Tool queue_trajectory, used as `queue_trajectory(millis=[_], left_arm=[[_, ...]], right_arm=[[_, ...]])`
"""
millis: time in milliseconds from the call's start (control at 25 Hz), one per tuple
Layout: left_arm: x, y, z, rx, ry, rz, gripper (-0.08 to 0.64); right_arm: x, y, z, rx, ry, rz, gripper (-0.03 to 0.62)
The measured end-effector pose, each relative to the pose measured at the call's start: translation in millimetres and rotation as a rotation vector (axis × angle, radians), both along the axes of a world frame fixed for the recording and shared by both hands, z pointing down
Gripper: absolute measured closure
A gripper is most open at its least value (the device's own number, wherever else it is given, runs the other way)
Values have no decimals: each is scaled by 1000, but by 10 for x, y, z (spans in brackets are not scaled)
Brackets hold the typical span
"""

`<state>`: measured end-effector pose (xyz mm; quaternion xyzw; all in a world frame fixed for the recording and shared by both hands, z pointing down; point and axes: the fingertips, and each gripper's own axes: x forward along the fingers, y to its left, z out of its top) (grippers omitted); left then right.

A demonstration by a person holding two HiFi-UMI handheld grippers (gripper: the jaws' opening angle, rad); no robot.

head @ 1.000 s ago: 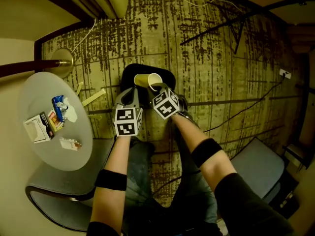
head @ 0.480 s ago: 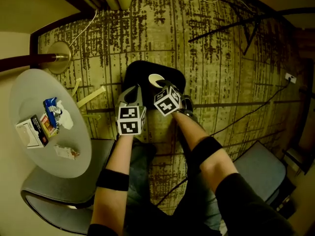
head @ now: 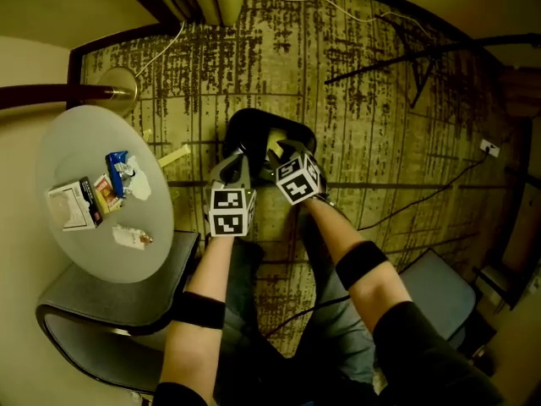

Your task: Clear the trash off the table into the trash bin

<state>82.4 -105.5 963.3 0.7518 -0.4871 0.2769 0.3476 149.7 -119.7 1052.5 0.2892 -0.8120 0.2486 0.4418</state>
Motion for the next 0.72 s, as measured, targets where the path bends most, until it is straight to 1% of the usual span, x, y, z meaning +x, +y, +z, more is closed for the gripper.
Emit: queue_trajectory(millis=[160,280,480,600,720], left_arm=[[0,73,-799,35,-6,-8,560],[-23,124,-1518,91,-26,-10,560],[-194,237,-2779,176,-36,-66,560],[-401,325,-3393,223,-51,-122,560],[-720,468,-3856,270,-78,-205,560]], right_arm=[[9,-61,-924,52,-26,13,582],[-26,-60,-1711,98,-55,0,586],[-168,-33,-3090,176,-127,-21,587],[-348,-6,-3809,229,-177,-58,588],[-613,67,-4371,278,-226,-127,588]])
